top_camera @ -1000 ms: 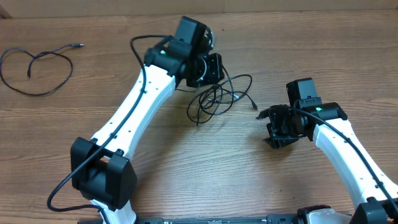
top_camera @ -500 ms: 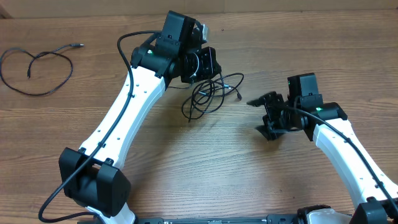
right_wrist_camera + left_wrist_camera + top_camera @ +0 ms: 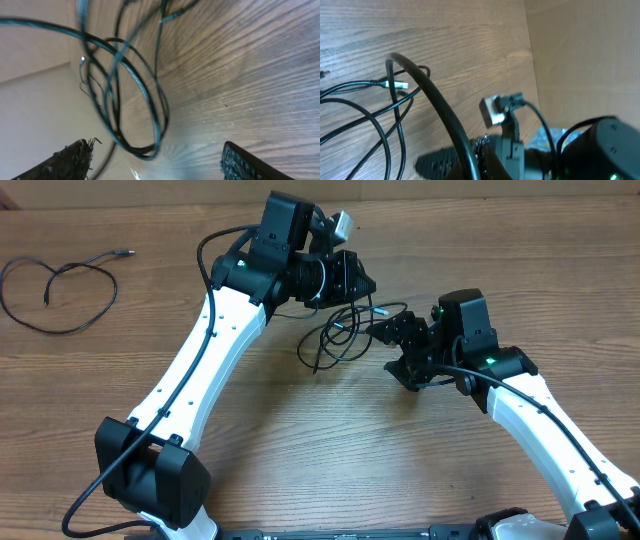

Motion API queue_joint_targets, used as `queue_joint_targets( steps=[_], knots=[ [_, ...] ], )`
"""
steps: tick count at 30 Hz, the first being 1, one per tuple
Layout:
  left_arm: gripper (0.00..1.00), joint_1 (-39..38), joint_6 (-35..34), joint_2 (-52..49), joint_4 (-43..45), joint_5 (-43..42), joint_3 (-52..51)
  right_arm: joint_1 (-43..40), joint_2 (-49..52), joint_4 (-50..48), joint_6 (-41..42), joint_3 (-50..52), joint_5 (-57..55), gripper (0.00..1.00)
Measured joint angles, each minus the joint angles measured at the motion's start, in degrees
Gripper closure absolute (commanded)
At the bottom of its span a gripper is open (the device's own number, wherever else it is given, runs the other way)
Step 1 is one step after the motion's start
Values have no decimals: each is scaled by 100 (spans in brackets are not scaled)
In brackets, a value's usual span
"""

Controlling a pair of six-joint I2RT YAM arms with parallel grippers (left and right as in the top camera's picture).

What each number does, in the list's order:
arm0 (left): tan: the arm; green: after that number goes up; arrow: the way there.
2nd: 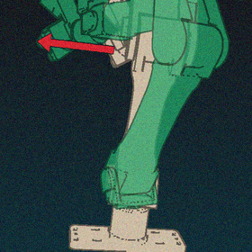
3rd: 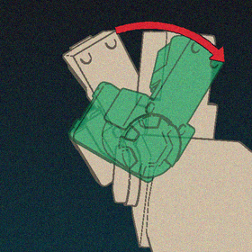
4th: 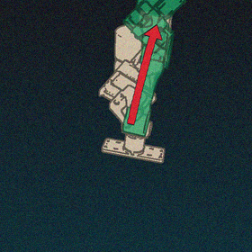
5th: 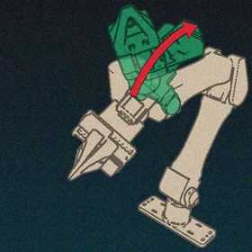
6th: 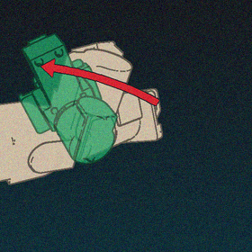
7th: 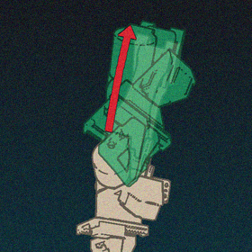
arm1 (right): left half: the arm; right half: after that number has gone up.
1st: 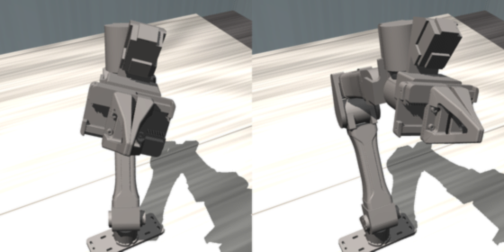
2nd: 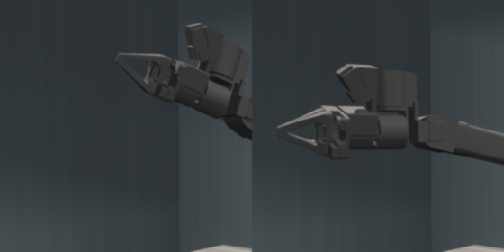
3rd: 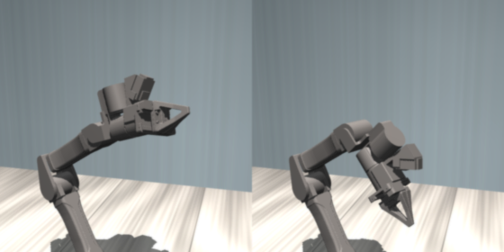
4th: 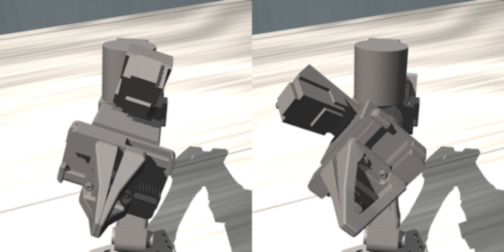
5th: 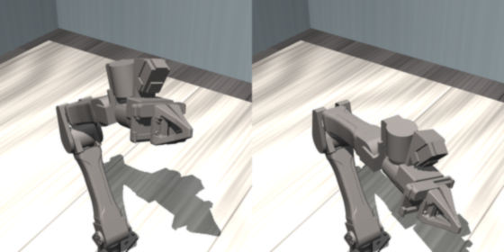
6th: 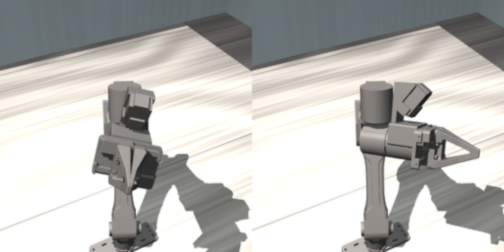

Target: Untangle cables

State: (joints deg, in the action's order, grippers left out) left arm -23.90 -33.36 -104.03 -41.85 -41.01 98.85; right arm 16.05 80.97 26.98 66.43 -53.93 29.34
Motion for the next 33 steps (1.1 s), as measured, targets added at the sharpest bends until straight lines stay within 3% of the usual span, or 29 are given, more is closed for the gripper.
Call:
queue_joint_targets(
  steps=[9,16,27,33],
  knots=[
    [96,0,802,0,-151,-535,0,2,4,-98,1141,0,-22,40],
    [96,-2,957,0,-186,-682,0,0,4,-114,2173,0,-13,47],
    [96,-212,927,0,-184,-702,0,0,4,-146,3189,0,-129,57],
    [95,-264,505,0,70,-702,0,7,4,-166,3510,0,-273,58]
  ],
)
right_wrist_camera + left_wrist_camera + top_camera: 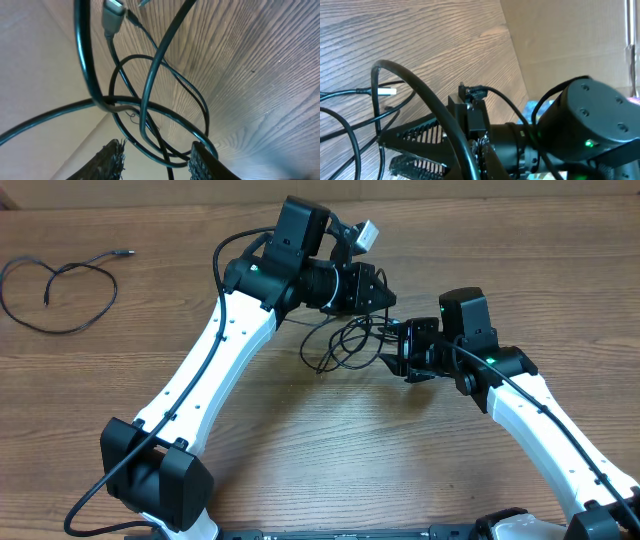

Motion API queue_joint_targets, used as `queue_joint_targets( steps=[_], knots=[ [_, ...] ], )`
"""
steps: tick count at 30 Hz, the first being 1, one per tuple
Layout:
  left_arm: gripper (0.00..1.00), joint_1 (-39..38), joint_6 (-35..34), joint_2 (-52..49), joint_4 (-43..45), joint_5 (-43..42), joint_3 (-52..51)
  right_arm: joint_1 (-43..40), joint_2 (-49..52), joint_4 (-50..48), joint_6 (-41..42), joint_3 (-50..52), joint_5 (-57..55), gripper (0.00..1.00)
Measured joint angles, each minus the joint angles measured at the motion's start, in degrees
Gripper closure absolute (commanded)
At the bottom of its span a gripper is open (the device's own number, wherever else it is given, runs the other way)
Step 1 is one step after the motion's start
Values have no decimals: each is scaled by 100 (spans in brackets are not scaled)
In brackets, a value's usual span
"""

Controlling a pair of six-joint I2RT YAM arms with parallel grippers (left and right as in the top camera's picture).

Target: Untangle cables

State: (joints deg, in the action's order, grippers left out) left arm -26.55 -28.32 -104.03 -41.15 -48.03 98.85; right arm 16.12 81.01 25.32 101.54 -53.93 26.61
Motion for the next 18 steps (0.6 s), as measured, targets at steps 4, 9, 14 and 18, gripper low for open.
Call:
queue_joint_targets(
  steps=[4,9,14,18],
  knots=[
    [96,-7,-468,0,129,0,0,0,44,-37,96,0,-118,59],
    [96,-111,-966,0,203,2,0,0,317,-435,177,0,-160,64],
    [96,-330,-1285,0,411,28,0,61,612,-649,197,0,-173,73],
    [96,-387,-1602,0,820,31,0,166,695,-640,205,0,-197,95]
  ],
)
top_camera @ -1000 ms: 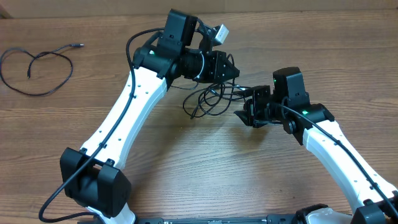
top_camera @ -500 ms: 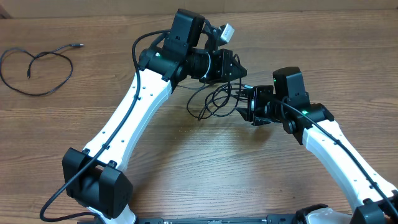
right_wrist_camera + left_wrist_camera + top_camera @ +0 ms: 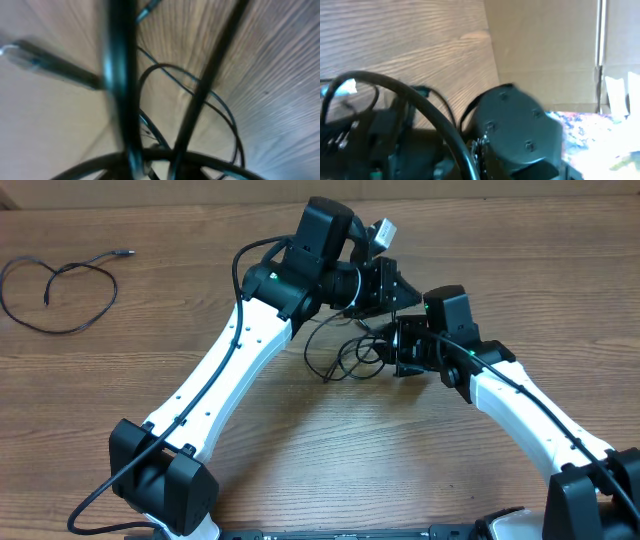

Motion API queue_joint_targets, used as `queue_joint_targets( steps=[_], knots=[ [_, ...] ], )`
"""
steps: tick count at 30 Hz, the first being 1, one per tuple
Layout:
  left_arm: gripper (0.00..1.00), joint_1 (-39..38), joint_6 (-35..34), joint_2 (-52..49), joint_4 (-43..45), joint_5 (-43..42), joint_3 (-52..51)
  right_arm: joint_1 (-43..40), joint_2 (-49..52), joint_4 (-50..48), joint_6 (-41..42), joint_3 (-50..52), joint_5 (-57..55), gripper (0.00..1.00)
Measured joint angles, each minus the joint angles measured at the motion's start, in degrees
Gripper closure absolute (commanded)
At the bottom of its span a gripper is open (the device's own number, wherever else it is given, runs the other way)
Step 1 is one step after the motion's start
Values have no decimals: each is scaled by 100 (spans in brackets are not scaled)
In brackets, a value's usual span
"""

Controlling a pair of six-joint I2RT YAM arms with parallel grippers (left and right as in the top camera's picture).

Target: Untangle cables

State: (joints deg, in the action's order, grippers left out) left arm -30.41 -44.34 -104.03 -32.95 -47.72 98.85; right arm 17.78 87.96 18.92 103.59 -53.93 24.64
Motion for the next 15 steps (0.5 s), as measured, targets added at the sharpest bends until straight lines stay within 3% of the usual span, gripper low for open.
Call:
queue_joint_targets(
  steps=[8,15],
  knots=[
    [96,243,-50,0,275,35,0,24,68,407,-793,0,-116,96],
    [96,1443,332,0,232,33,0,-284,68,1231,-3062,-4,-98,96]
  ],
)
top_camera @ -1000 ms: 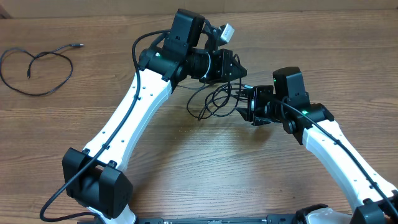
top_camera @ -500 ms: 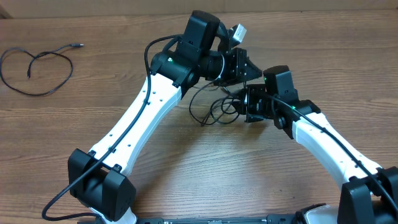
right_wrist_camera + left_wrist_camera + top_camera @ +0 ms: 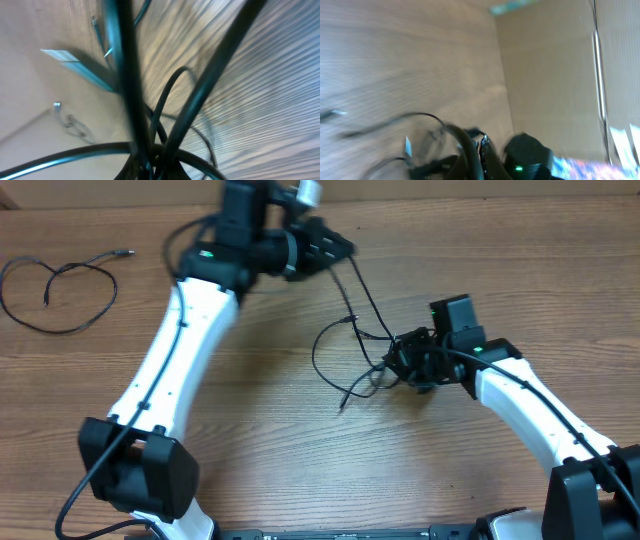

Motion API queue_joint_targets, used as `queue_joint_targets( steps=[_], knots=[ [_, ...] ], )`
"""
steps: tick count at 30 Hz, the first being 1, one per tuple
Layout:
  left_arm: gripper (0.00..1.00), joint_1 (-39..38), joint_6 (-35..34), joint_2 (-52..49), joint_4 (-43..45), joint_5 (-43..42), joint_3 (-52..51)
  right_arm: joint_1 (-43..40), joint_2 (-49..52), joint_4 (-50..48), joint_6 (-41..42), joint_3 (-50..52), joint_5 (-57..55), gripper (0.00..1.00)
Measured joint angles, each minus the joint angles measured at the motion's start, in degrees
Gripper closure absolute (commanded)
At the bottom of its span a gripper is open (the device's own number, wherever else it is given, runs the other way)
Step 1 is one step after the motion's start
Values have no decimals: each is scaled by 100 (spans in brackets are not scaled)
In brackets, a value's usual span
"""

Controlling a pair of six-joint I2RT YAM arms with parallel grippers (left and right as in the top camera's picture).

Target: Untangle cables

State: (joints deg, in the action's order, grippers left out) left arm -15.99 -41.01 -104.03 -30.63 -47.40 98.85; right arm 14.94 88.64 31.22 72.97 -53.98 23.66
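A black cable tangle lies mid-table. My left gripper is at the far side, shut on one strand that runs straight down-right to my right gripper, which is shut on a bunch of strands at the tangle's right edge. The left wrist view is blurred; the held cable arcs into the left gripper. In the right wrist view several strands cross into the right gripper, and a silver plug lies beyond.
A second black cable lies looped at the far left of the wooden table. A cardboard wall stands along the back edge. The right arm's body shows in the left wrist view.
My left gripper has moved up and to the left, away from the right gripper, with its strand now stretched straight between them. The loops have spread out. The right gripper sits slightly lower.
At first my left gripper held a strand above the tangle while the right stood wide open beside it. Then the right gripper's fingers were narrower around the loops, then both grippers were close together. Now the right holds the bunch and the left is far off.
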Motion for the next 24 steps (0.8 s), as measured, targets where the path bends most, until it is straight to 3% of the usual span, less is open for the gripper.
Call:
queue_joint_targets(
  steps=[4,9,13,24],
  knots=[
    [96,756,125,0,-267,-28,0,-680,0,629,-1294,-4,120,96],
    [96,1381,256,0,-857,-127,-2,-1445,-2,973,-2262,-66,393,96],
    [96,1600,459,0,-1064,-173,-2,-1969,-2,1237,-2599,-66,293,86],
    [96,2055,848,0,-955,-37,-2,-2568,4,1589,-2815,-2,-1110,77]
  ],
)
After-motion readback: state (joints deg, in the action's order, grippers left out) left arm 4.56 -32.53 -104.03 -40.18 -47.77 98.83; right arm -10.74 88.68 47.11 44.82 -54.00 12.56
